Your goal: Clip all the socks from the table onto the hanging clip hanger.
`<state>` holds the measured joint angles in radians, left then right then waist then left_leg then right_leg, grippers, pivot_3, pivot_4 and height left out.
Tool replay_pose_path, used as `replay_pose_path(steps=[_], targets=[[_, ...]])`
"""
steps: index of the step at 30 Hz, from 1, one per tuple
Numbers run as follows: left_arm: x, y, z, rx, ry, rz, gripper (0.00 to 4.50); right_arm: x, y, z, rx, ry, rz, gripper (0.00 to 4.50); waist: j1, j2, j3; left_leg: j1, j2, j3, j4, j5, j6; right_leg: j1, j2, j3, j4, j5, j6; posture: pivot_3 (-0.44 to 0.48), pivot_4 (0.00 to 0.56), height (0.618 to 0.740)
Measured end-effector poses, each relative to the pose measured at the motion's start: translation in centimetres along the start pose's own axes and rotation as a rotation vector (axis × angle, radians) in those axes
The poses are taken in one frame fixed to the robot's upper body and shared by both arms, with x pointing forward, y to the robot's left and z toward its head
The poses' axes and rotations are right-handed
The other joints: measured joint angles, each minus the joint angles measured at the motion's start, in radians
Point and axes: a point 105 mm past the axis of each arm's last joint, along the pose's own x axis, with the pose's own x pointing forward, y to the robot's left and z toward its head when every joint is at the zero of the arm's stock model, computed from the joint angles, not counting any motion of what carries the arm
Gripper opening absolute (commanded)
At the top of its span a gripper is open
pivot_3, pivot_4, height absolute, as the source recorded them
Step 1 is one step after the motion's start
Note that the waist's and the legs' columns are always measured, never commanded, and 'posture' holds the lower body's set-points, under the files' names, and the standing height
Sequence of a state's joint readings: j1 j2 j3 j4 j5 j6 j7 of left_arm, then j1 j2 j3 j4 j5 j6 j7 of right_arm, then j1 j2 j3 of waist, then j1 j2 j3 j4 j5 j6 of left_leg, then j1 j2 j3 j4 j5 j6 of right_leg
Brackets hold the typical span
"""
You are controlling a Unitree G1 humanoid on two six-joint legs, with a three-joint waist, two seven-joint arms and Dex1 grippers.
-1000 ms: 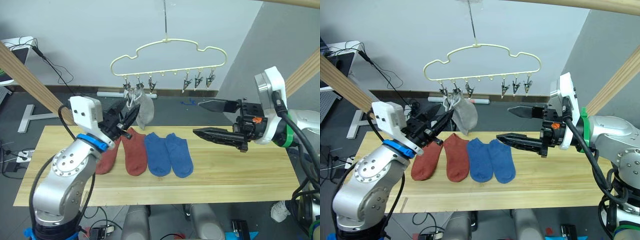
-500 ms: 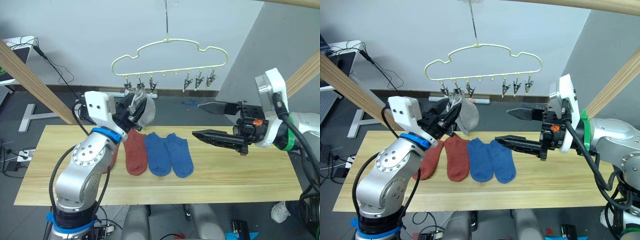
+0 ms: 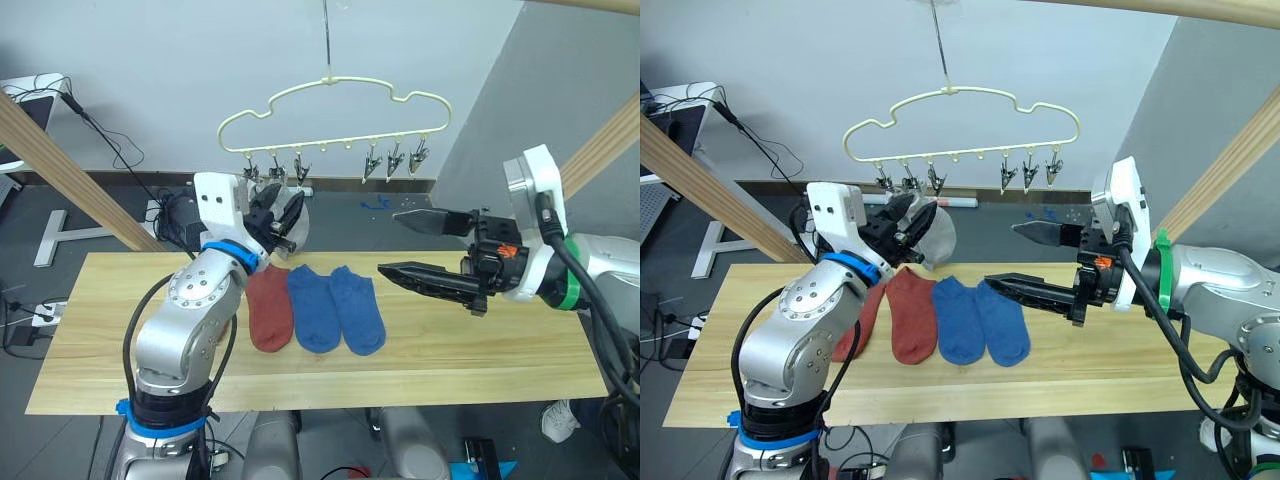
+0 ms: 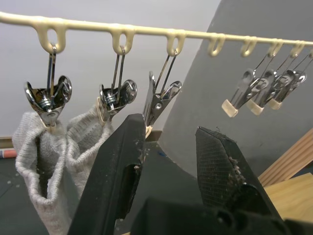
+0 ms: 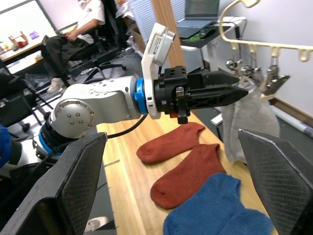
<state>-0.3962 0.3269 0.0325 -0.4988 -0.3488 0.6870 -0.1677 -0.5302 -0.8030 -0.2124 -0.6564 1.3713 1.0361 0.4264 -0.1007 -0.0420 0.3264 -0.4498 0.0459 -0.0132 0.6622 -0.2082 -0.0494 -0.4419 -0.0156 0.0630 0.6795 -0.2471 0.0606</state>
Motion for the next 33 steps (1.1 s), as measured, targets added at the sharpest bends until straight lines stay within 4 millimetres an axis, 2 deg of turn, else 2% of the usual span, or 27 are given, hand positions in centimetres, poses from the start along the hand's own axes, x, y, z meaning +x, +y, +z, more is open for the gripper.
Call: replay_pose_path(steps=[23, 29, 33], targets=[[3.3, 0.1, 0.2, 0.008, 0.007, 0.006, 1.97, -0.2, 0.3, -0.2, 0.021, 0.001, -0.042, 4.47, -0.014, 0.001, 0.011, 0.000, 0.000, 0.001, -0.002, 0.000, 0.000, 0.000, 0.000, 0.001, -0.002, -0.002, 0.003, -0.298, 0.387, 0.740], [4.1, 0.4, 1.3, 0.030, -0.019, 0.017, 1.97, 0.1, 0.6, -0.4, 0.032, 0.001, -0.031, 4.47, -0.014, 0.001, 0.022, -0.001, 0.000, 0.001, -0.002, 0.000, 0.000, 0.000, 0.000, 0.001, -0.003, -0.002, 0.003, -0.301, 0.388, 0.740], [4.3, 0.4, 1.1, 0.021, -0.014, 0.023, 1.97, 0.1, 0.5, -0.5, 0.033, 0.005, -0.038, 4.47, -0.014, 0.002, 0.024, -0.001, 0.000, 0.001, -0.003, 0.000, 0.000, -0.001, 0.000, 0.001, -0.005, -0.002, 0.003, -0.301, 0.388, 0.740]])
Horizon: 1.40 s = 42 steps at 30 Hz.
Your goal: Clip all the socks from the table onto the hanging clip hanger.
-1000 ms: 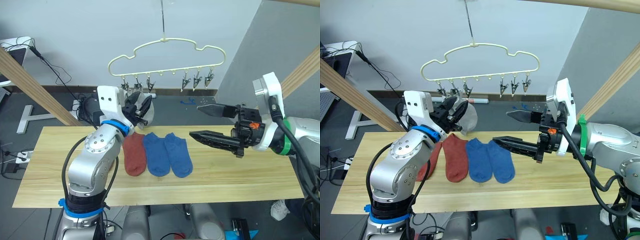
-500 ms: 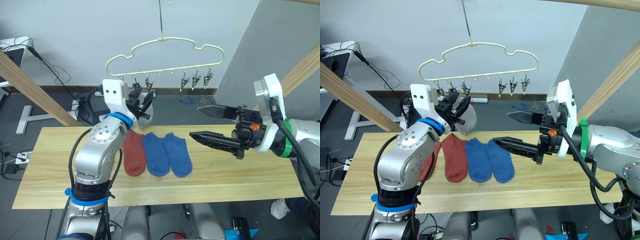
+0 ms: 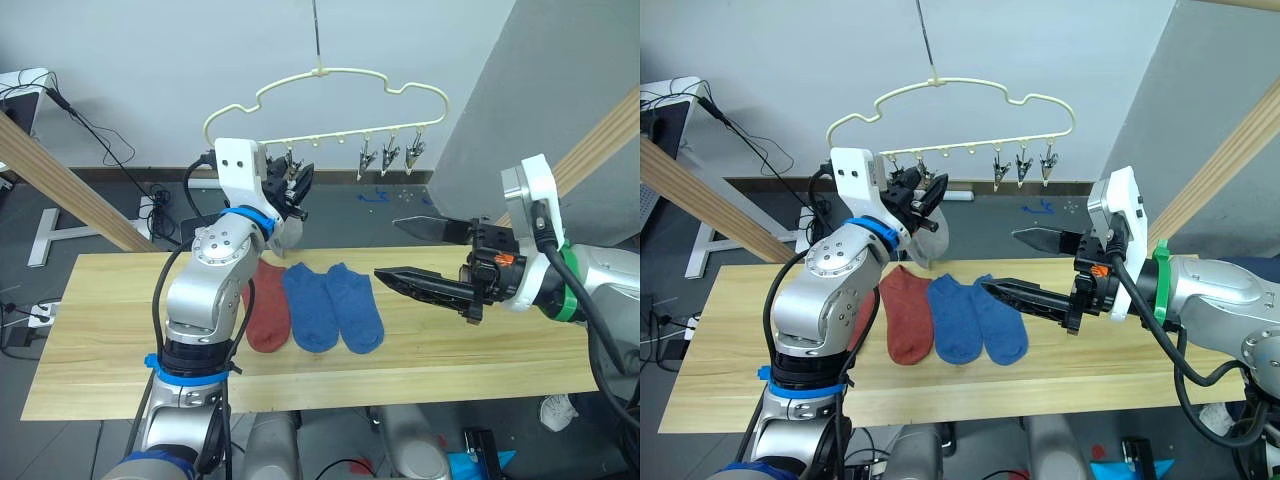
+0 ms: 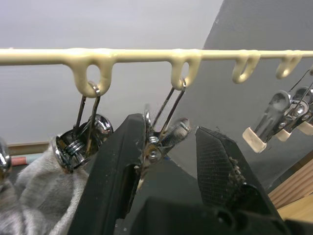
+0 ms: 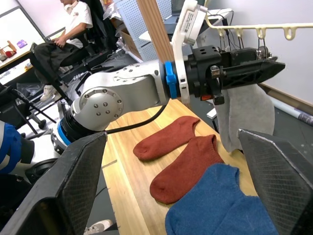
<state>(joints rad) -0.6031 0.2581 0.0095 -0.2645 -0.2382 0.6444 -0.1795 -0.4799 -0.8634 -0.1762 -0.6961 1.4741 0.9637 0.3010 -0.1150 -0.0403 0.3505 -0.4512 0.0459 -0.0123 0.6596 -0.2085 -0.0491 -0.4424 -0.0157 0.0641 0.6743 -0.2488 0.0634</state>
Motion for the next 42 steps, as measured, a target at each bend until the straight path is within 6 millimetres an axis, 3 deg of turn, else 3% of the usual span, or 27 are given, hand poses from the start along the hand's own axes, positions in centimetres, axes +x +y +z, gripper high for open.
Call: replay_pose_path(steps=[12, 32, 37, 42], targets=[[0.9, 0.3, 1.9, -0.024, -0.055, 0.023, 1.97, -0.1, -0.1, -0.3, 0.006, -0.003, -0.025, 4.47, -0.003, 0.000, 0.001, 0.000, 0.000, 0.001, -0.001, 0.000, 0.000, 0.000, 0.000, 0.000, -0.001, 0.000, 0.000, -0.315, 0.383, 0.740], [0.8, 0.5, 0.7, -0.019, -0.018, 0.034, 1.97, -0.2, 0.0, -0.2, -0.002, 0.000, -0.024, 4.47, -0.018, 0.000, 0.002, 0.000, 0.000, 0.001, -0.005, 0.000, 0.000, 0.000, 0.000, 0.000, -0.006, 0.000, 0.001, -0.322, 0.387, 0.740], [0.8, 0.4, 0.8, -0.017, -0.027, 0.035, 0.84, -0.2, 0.0, -0.2, 0.002, 0.001, -0.025, 4.50, -0.024, 0.000, 0.002, 0.000, 0.000, 0.002, -0.013, 0.000, 0.000, 0.000, -0.001, 0.001, -0.012, 0.001, 0.002, -0.322, 0.387, 0.740], [0.8, 0.4, 1.1, -0.017, -0.043, 0.035, 0.22, -0.2, -0.1, -0.2, 0.003, 0.001, -0.036, 4.50, -0.024, 0.000, 0.002, 0.000, 0.000, 0.002, -0.015, 0.000, 0.000, 0.000, -0.001, 0.000, -0.013, 0.001, 0.000, -0.322, 0.387, 0.740]])
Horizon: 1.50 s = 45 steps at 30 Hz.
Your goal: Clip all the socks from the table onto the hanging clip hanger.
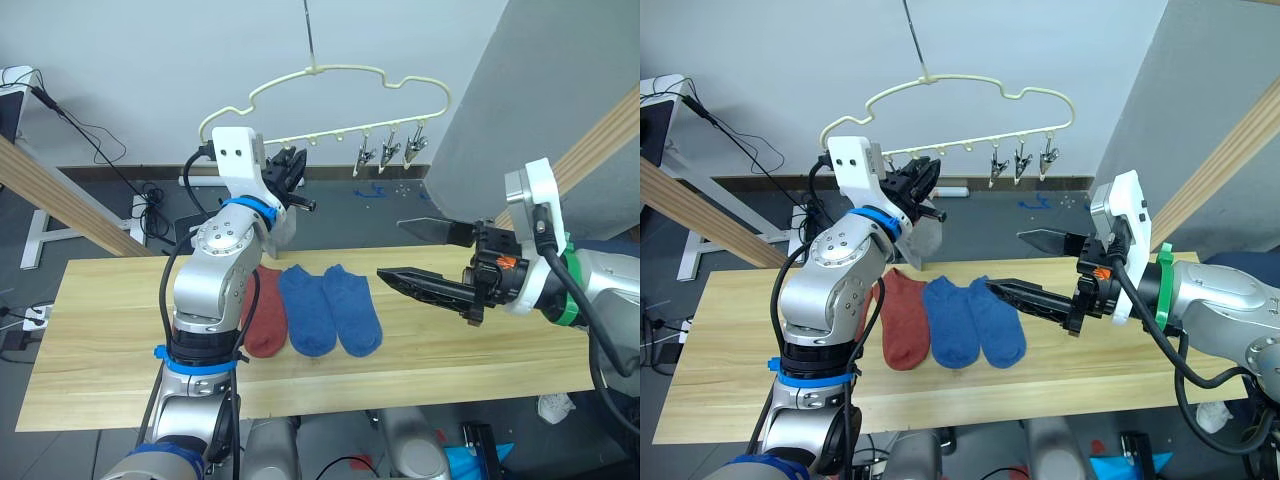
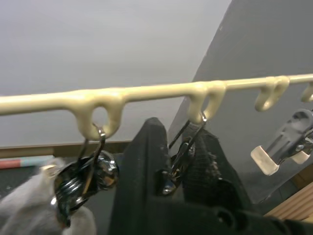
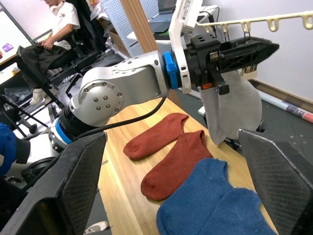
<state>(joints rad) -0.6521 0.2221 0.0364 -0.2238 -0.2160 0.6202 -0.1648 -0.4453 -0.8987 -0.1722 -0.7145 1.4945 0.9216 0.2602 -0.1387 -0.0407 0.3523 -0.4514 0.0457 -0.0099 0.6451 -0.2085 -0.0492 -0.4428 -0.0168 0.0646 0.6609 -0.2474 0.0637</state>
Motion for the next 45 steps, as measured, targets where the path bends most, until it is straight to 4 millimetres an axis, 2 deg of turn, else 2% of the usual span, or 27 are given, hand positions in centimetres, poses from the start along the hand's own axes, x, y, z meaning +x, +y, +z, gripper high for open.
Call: replay_pose_path(steps=[12, 14, 16, 21, 23, 27, 33, 45], targets=[[0.0, 0.1, 0.0, -0.004, 0.002, 0.004, 0.22, 0.5, 0.4, -0.4, 0.013, 0.022, 0.026, 4.50, 0.000, 0.000, 0.000, 0.000, 0.000, 0.000, 0.000, 0.000, 0.000, 0.000, 0.000, 0.000, 0.000, -0.001, 0.001, -0.304, 0.399, 0.740], [-0.2, 0.3, 0.1, -0.005, 0.004, 0.010, 0.22, 1.8, 0.2, -1.7, -0.018, 0.120, -0.004, 4.50, -0.005, 0.000, 0.000, 0.001, 0.000, 0.001, 0.000, 0.000, 0.000, 0.000, 0.000, 0.000, 0.000, -0.001, 0.001, -0.301, 0.400, 0.740], [-0.2, 0.3, 0.1, -0.006, 0.008, 0.008, 0.22, 2.9, -0.5, -4.6, -0.012, 0.250, -0.064, 4.50, -0.004, 0.000, 0.001, 0.001, 0.000, 0.000, 0.000, 0.000, 0.000, -0.001, 0.000, 0.000, 0.001, -0.001, 0.001, -0.301, 0.400, 0.740], [-0.4, 0.4, 0.2, -0.012, 0.002, 0.023, 0.22, 5.9, -3.6, -8.6, 0.053, 0.367, -0.271, 4.50, -0.005, 0.001, 0.003, 0.001, 0.000, 0.003, 0.000, 0.000, 0.000, -0.002, 0.000, 0.003, 0.002, -0.001, 0.001, -0.284, 0.412, 0.740], [-0.4, 0.2, 0.3, -0.019, -0.004, 0.025, 0.22, 7.1, -4.0, -10.2, 0.073, 0.419, -0.315, 4.50, -0.003, 0.002, 0.005, 0.000, 0.001, 0.003, 0.000, 0.000, 0.000, -0.003, 0.000, 0.003, 0.002, -0.001, 0.001, -0.283, 0.413, 0.740], [-0.4, 0.0, 0.4, -0.018, -0.006, 0.019, 0.22, 9.0, -4.2, -11.0, 0.032, 0.463, -0.343, 4.50, -0.002, 0.003, 0.006, 0.000, 0.000, 0.004, 0.000, 0.000, 0.000, -0.003, -0.001, 0.003, 0.002, 0.001, -0.002, -0.283, 0.410, 0.740], [-0.4, -0.1, 0.4, -0.018, -0.006, 0.015, 0.22, 9.4, -6.2, -12.7, -0.031, 0.529, -0.424, 4.50, -0.001, 0.003, 0.006, 0.000, 0.000, 0.004, 0.000, 0.000, 0.000, -0.004, -0.001, 0.003, 0.002, 0.001, -0.002, -0.279, 0.408, 0.740], [-0.4, -0.1, 0.3, -0.018, -0.001, 0.012, 0.22, 10.2, -7.8, -14.5, -0.072, 0.555, -0.417, 4.50, -0.002, 0.003, 0.006, 0.000, 0.000, 0.004, 0.000, 0.000, 0.000, -0.004, 0.000, 0.003, 0.002, 0.001, -0.002, -0.279, 0.408, 0.740]])
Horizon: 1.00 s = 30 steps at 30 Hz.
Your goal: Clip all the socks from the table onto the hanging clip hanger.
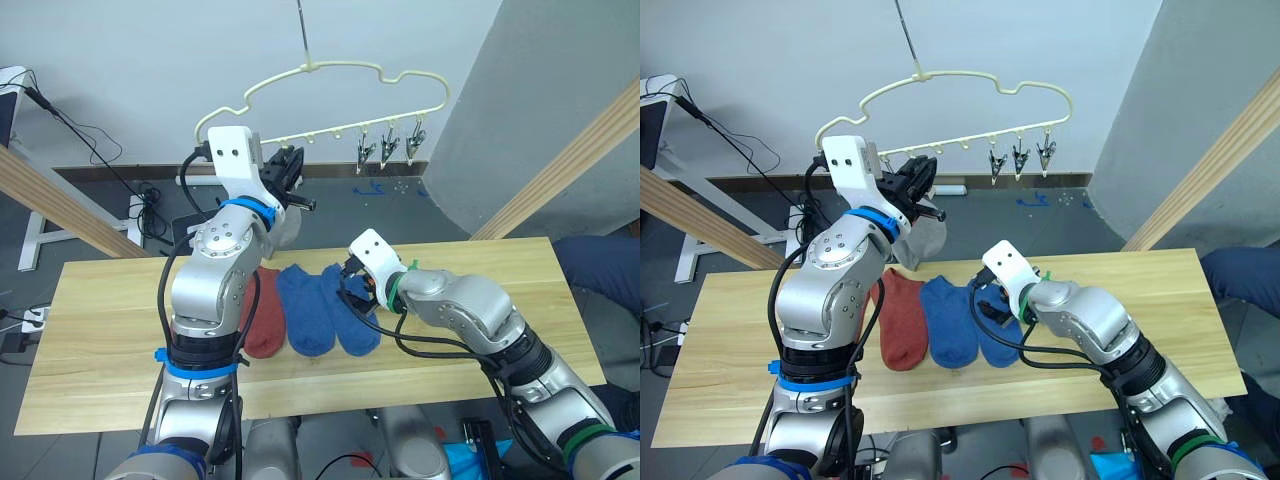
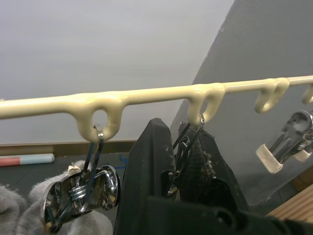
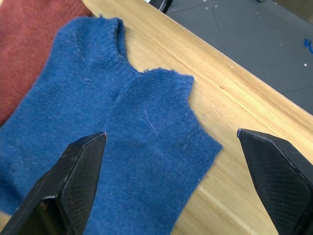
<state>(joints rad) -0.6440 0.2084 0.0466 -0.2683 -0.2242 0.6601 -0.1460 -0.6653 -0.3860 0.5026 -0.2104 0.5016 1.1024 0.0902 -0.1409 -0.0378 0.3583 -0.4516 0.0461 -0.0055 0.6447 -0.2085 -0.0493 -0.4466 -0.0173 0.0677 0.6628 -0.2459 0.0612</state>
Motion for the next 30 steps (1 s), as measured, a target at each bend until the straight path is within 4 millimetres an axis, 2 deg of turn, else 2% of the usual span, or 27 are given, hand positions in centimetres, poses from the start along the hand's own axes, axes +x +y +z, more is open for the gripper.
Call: replay_pose_path(steps=[9, 17, 24, 30], targets=[[0.0, 0.1, 0.0, 0.004, 0.009, 0.000, 0.22, 2.1, 1.8, -1.1, -0.007, 0.022, 0.076, 4.50, 0.001, 0.000, 0.000, 0.000, 0.000, 0.000, 0.000, 0.000, 0.000, 0.000, 0.000, 0.000, 0.000, 0.000, -0.001, -0.249, 0.407, 0.740], [-0.1, 0.1, 0.1, 0.011, 0.016, 0.001, 0.22, 3.6, 1.1, -2.0, -0.055, 0.031, 0.057, 4.50, 0.001, 0.000, 0.000, 0.000, 0.000, 0.000, 0.000, 0.000, 0.000, 0.000, 0.000, 0.000, 0.001, 0.001, -0.001, -0.237, 0.403, 0.740], [-0.1, 0.1, 0.1, 0.011, 0.016, 0.002, 0.22, 3.5, 0.5, -1.6, -0.061, 0.016, 0.046, 4.50, 0.002, 0.000, 0.000, 0.000, 0.000, -0.001, 0.000, 0.000, 0.000, 0.000, 0.000, 0.000, 0.001, 0.001, -0.001, -0.228, 0.393, 0.740], [-0.1, 0.2, 0.1, 0.015, 0.016, 0.002, 0.22, 3.6, 0.5, -2.3, -0.079, 0.025, 0.038, 4.50, 0.002, 0.000, 0.000, 0.000, 0.000, -0.001, 0.000, 0.000, 0.000, 0.000, 0.000, 0.000, 0.001, 0.001, -0.001, -0.228, 0.393, 0.740]])
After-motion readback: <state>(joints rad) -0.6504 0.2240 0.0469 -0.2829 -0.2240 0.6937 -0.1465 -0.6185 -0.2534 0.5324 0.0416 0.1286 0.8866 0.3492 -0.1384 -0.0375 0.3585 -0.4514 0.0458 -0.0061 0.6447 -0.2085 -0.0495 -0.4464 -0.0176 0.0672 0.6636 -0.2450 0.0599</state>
